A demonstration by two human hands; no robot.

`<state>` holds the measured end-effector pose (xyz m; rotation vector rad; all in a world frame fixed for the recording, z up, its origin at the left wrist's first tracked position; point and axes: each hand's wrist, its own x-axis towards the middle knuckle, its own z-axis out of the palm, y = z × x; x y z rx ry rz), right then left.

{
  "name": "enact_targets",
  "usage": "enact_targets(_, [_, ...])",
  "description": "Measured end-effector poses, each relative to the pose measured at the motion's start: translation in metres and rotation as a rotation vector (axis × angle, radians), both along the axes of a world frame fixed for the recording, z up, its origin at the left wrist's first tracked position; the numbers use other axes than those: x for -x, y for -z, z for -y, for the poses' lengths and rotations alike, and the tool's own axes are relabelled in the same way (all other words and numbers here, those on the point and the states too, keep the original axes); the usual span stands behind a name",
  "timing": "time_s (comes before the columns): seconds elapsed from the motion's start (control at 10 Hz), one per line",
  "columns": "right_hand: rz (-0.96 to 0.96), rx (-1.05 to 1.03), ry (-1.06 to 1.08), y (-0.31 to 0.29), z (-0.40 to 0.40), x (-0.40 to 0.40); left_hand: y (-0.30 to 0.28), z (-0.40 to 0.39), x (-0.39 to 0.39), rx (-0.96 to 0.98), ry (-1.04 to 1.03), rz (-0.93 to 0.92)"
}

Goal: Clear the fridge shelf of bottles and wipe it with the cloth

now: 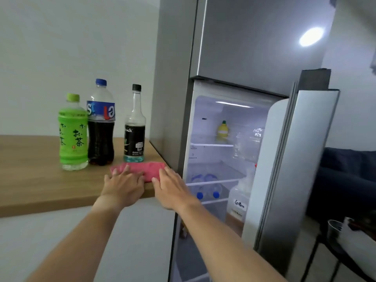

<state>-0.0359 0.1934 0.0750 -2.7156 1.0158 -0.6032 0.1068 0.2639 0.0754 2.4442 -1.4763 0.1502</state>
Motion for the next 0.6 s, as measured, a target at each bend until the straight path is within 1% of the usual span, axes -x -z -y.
enact_targets(0.1, [-0.013,0.022,0.034,0.010,0.004,-0.008,0.000,-0.002,-0.006,0.101,-0.001,-0.037])
enact_targets(0.2, [-0.012,0.043,0.045,0.020,0.007,-0.012,0.007,-0.002,-0.003,0.172,-0.044,-0.066])
enact_targets(0.3, [-0.037,0.024,0.060,0.020,0.009,-0.013,0.007,-0.003,0.000,0.018,-0.074,0.030])
enact_targets(0.4, [-0.073,0.018,0.071,0.020,0.009,-0.012,0.002,-0.004,0.007,-0.027,-0.155,-0.003])
enact_targets(0.5, [0.033,-0.044,0.049,0.018,0.000,-0.008,0.002,-0.007,0.012,-0.030,-0.150,0.012])
enact_targets(0.6, [0.390,-0.106,-0.023,0.023,-0.013,0.007,0.001,-0.005,0.010,-0.007,-0.181,-0.005])
